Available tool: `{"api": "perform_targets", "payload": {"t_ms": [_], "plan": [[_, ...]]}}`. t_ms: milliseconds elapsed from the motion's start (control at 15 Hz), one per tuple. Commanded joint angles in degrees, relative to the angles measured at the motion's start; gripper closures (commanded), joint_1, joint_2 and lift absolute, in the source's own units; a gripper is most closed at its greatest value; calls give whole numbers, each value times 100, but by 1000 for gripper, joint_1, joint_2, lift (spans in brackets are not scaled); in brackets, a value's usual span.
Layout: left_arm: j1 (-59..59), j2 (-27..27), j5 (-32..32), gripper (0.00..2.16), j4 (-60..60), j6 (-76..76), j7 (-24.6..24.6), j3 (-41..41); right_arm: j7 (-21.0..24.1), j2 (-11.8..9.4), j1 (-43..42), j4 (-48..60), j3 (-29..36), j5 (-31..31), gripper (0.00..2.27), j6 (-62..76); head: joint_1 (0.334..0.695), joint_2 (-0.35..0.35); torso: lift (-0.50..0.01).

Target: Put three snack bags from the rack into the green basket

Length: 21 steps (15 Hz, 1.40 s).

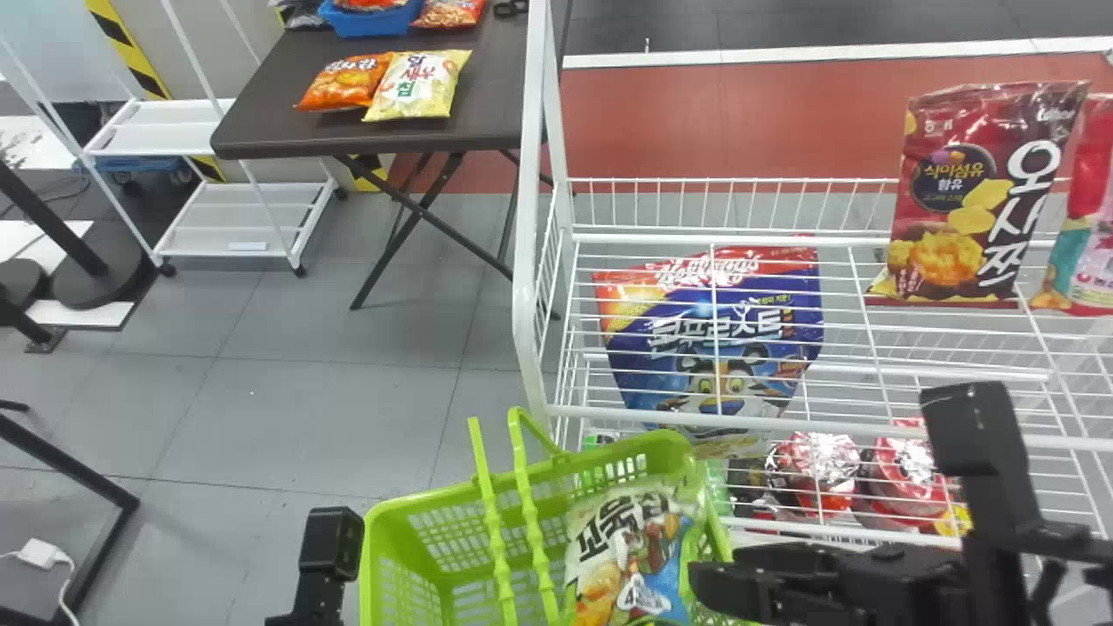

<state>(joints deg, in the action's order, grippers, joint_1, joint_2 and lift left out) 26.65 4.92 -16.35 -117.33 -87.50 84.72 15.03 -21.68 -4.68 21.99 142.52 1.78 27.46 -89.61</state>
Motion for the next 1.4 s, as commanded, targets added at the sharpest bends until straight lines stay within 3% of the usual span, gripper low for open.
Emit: {"api": "perform_targets", "payload": {"t_ms": [0, 267, 333, 533, 667, 800, 1067, 1133, 1200, 1267, 1333], "plan": [[-2, 0, 0, 2148, 0, 0, 9, 0, -20, 38, -89, -40, 605, 146, 63, 18, 695, 119, 0], [-2, 9, 0, 2148, 0, 0, 9, 0, 50, 29, -871, -840, 1633, -557, 66, 1283, 695, -35, 0], [-10, 9, 0, 2148, 0, 0, 9, 0, 50, 29, -1118, -1235, 1765, -839, 66, 1740, 695, -136, 0], [-10, 18, 9, 2148, 0, -18, 9, 0, 59, 29, -1952, -2606, 1949, -1964, 66, 3375, 695, -263, 0], [-10, 27, 26, 2148, 26, -18, 18, 0, 85, -15, -2383, -3397, 2011, -2394, 66, 4236, 695, -350, 0], [7, 27, 26, 2148, 35, -18, 27, 9, 138, -41, -2893, -4276, 2011, -2992, 66, 5010, 695, -350, 0], [7, 18, 26, 2148, 44, 0, 27, 9, 358, -164, -3394, -5392, 1905, -3396, 90, 5449, 695, -350, 0], [25, 18, 26, 2148, 44, 0, 36, 27, 534, -164, -3447, -5542, 1835, -3554, 178, 5432, 695, -350, 0], [34, 18, 26, 2148, 53, 0, 44, 35, 595, -164, -3482, -5603, 1817, -3651, 468, 5396, 695, -350, 0], [34, 18, 26, 2148, 79, 0, 44, 53, 595, -164, -3491, -5639, 1817, -3669, 981, 5396, 695, -350, 0], [34, 18, 26, 2148, 97, 17, 53, 53, 657, -164, -3482, -5630, 1826, -3669, 1663, 5361, 695, -350, 0]]}}
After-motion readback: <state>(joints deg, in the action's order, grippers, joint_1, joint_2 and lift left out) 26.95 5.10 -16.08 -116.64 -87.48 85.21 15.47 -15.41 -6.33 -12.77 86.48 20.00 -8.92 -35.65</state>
